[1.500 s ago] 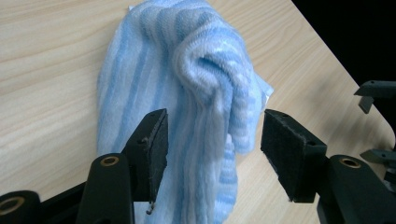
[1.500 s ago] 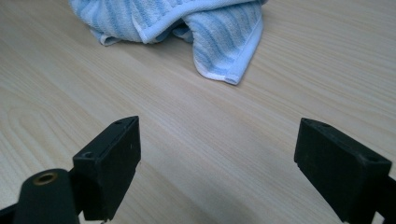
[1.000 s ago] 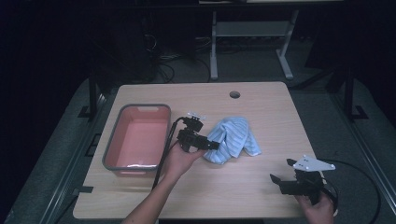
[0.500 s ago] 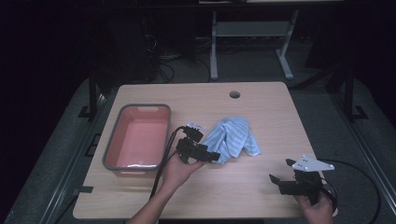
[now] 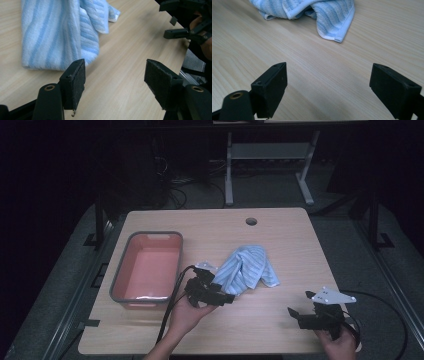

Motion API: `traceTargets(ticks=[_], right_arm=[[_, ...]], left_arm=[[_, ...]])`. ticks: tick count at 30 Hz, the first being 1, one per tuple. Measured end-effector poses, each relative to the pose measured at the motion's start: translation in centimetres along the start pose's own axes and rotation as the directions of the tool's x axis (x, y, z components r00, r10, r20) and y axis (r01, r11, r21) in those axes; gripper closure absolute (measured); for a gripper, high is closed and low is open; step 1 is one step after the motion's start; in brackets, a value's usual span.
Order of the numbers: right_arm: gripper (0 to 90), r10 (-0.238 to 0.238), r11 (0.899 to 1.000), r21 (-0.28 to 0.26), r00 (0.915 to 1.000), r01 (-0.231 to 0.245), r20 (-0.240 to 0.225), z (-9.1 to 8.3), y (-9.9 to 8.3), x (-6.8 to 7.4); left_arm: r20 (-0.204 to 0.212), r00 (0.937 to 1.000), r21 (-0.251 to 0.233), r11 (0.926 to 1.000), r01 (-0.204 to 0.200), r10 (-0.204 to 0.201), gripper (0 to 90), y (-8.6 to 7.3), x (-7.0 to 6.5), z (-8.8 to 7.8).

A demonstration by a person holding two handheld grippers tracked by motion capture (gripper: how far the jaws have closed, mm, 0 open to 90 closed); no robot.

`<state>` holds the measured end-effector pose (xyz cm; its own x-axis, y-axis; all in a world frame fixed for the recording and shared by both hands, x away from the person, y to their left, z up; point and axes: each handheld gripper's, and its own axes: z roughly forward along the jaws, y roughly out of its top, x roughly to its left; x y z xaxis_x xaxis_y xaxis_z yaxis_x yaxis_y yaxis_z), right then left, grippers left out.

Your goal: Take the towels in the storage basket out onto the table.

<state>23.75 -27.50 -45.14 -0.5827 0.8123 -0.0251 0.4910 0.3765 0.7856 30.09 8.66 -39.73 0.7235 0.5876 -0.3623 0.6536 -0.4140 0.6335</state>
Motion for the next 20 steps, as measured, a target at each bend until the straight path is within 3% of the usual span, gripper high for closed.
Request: traceTargets(ticks=[3, 13, 17, 18, 19, 20], right_arm=[[14.2, 0.000, 1.000, 0.002, 1.0000, 0.000, 0.002, 0.0, 0.0, 0.0], [14.2, 0.001, 1.000, 0.001, 0.9999, -0.001, 0.014, -0.2, -0.2, 0.2], [14.2, -0.002, 1.000, -0.004, 0.9999, 0.002, 0.011, -0.4, -0.3, 0.4], [14.2, -0.003, 1.000, -0.008, 1.0000, 0.003, 0.007, -0.5, -0.3, 0.5], [14.2, -0.001, 1.000, -0.012, 1.0000, 0.001, 0.006, -0.5, -0.3, 0.5], [14.2, -0.001, 1.000, -0.012, 1.0000, 0.001, 0.006, -0.5, -0.3, 0.5]], left_arm=[[0.013, 0.9999, -0.005, 1.0000, 0.006, -0.006, 32.4, -0.4, 0.0, -0.1], [-0.021, 0.9992, -0.015, 0.9993, -0.035, 0.035, 30.3, -2.7, -1.0, -0.7], [-0.019, 0.9994, -0.051, 0.9982, -0.031, 0.030, 29.8, -4.4, -1.2, -1.1], [-0.013, 0.9999, -0.074, 0.9972, -0.008, 0.007, 29.9, -5.4, -1.0, -1.1], [-0.013, 0.9999, -0.074, 0.9972, -0.008, 0.007, 29.4, -5.4, -1.0, -1.1], [-0.003, 0.9998, -0.032, 0.9993, -0.018, 0.018, 29.4, -5.4, -0.9, -0.9]])
